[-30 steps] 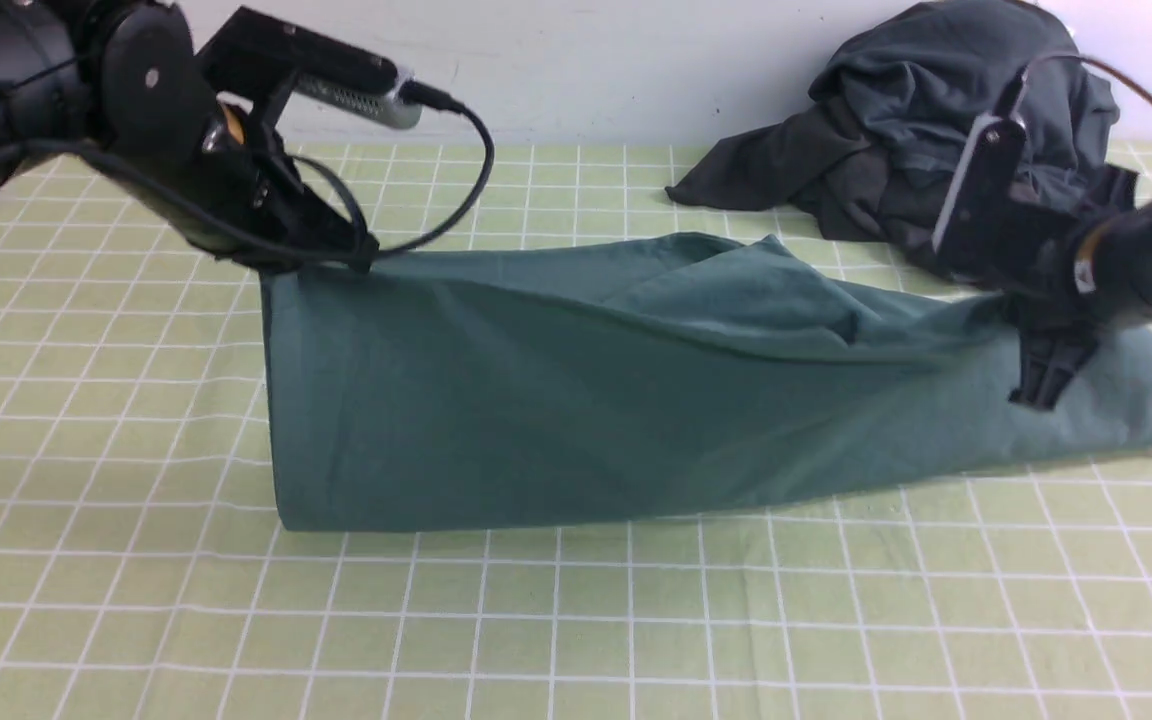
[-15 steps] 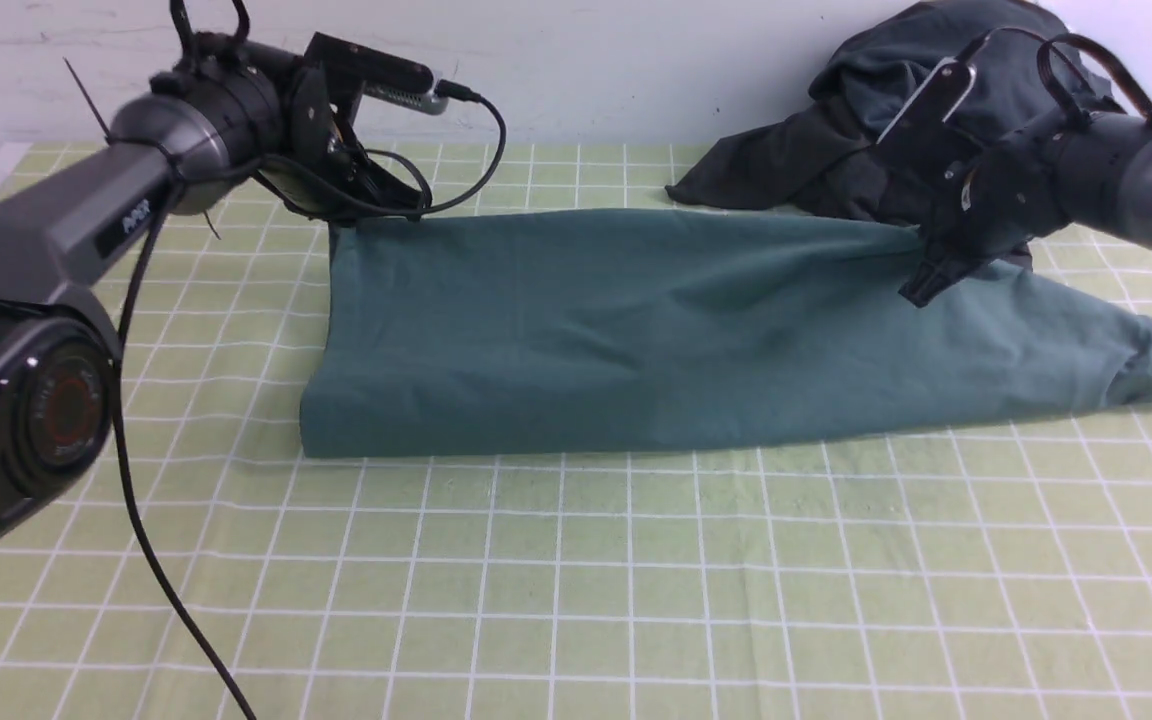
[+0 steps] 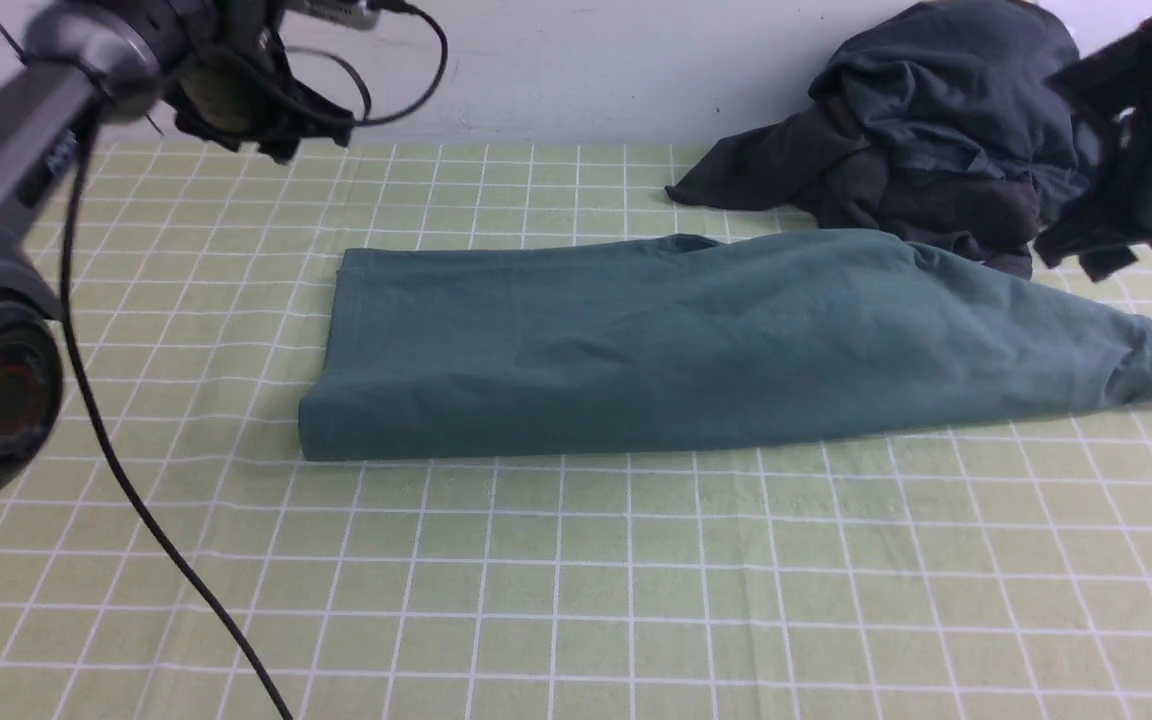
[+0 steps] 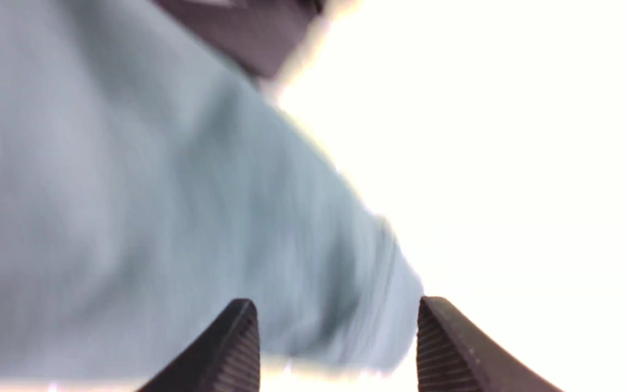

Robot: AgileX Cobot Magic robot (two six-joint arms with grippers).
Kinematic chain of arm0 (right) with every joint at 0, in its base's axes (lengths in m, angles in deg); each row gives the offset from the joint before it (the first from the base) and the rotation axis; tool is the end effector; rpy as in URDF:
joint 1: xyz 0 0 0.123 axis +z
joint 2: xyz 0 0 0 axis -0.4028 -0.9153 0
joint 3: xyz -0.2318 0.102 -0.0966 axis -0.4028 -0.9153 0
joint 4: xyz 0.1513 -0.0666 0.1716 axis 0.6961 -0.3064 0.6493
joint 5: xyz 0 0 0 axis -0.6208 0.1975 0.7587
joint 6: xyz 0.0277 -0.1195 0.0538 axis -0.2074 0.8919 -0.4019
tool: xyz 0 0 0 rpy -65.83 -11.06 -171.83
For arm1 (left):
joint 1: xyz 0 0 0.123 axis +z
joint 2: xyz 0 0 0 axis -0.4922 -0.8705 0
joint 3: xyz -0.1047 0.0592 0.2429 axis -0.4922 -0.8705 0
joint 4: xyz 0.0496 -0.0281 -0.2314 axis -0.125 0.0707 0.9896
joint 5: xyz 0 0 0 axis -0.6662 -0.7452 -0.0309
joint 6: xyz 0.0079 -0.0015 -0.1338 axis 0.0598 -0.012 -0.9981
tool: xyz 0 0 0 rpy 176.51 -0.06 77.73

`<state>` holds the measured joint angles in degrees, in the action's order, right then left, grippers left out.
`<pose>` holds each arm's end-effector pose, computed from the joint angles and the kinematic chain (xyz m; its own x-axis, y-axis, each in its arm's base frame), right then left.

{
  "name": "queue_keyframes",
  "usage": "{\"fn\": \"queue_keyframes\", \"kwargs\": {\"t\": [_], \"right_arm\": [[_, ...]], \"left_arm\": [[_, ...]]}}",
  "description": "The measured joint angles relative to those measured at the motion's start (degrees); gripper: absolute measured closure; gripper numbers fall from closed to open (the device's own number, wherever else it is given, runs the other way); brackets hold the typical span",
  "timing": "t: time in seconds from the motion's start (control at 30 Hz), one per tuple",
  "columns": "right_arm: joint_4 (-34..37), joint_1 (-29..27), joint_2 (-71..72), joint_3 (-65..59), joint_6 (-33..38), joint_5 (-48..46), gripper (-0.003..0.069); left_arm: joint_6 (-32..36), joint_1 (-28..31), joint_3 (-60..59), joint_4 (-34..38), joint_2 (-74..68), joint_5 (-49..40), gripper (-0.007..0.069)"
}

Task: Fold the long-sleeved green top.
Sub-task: Use the right arm to clamp the right edge of the fabric

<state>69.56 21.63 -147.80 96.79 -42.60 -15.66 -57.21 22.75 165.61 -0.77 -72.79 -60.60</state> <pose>0.4376 -0.0501 0.1956 -0.9565 -0.1526 -0.2488 -0.0754 0.9526 -0.2946 0.5015 -0.0312 0.2719 -0.7951 0.2436 -0.5554 0.1155 0.9598 0.2558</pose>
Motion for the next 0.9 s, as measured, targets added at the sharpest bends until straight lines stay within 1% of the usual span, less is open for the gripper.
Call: {"fn": "queue_keyframes", "kwargs": {"t": [0.07,0.1,0.2,0.27,0.3,0.37,0.4,0.43,0.5,0.53,0.57,0.6,0.63,0.7,0.73,0.8,0.83,0.87,0.9], "right_arm": [[7.2,-3.62,-0.2,-0.07,1.74,-2.74,0.0286],[8.79,-4.41,-0.21,-0.07,2.05,-3.16,0.0286],[19.47,-10.27,-1.33,-0.07,3.2,-2.1,0.0276],[21.4,-11.98,-2.62,-0.07,2.74,-0.73,0.0257],[21.52,-12.14,-2.78,-0.07,2.6,-0.51,0.0251],[22.48,-13.36,-5.43,-0.07,0.88,0.63,0.0211],[22.52,-13.43,-5.43,-0.07,0.88,0.73,0.0208],[23.19,-13.5,-7.49,-0.07,0.0,1.12,0.0187],[25.28,-13.56,-9.51,-0.07,-0.05,1.63,0.0179],[25.54,-13.56,-9.93,-0.07,0.01,1.63,0.0179],[27.02,-13.56,-11.3,-0.07,0.56,1.78,0.0188],[27.09,-13.56,-11.35,0.11,0.64,1.84,0.0193],[28.16,-13.56,-11.5,0.26,1.76,2.51,0.0224],[28.67,-13.46,-11.55,0.58,2.73,2.47,0.0306],[28.73,-13.43,-11.54,0.82,3.47,2.17,0.035],[28.47,-13.43,-11.01,1.79,4.9,1.06,0.0462],[28.24,-13.43,-10.83,2.07,5.2,0.7,0.0488],[27.26,-13.62,-9.83,3.35,6.13,-0.69,0.058],[26.58,-13.85,-8.69,5.03,6.61,-2.14,0.0615]], "left_arm": [[4.87,0.68,-0.12,3.66,4.92,-3.9,0.0376],[5.24,0.9,-0.18,4.18,6.11,-4.31,0.0382],[9.43,2.96,-3.82,14.3,16.49,-5.38,0.0448],[10.69,3.82,-7.36,18.29,22.7,-5.53,0.0479],[10.96,3.88,-8.3,18.64,23.3,-5.54,0.0484],[12.54,3.99,-15.72,22.35,31.51,-5.99,0.0519],[12.68,3.99,-16.36,22.35,31.51,-5.99,0.0522],[13.78,3.99,-21.87,24.33,36.36,-6.29,0.0536],[14.21,3.99,-29.12,25.03,40.93,-6.36,0.0546],[14.21,3.99,-29.85,25.02,41.94,-6.36,0.0546],[14.27,3.99,-35.7,24.96,45.92,-6.36,0.0547],[14.27,3.99,-36.42,24.88,46.44,-6.36,0.0547],[14.27,3.99,-42.13,24.31,50.57,-6.36,0.055],[14.27,3.99,-48.91,22.78,55.44,-6.41,0.0553],[14.27,3.99,-51.52,21.66,58.22,-6.36,0.0553],[13.69,3.99,-57.38,18.27,63.19,-6.24,0.0552],[13.38,3.99,-58.69,17.59,64.27,-6.18,0.0552],[11.75,3.99,-64.04,15.28,68.03,-5.69,0.0552],[10.45,3.99,-67.49,13.21,71.21,-4.71,0.0552]]}}
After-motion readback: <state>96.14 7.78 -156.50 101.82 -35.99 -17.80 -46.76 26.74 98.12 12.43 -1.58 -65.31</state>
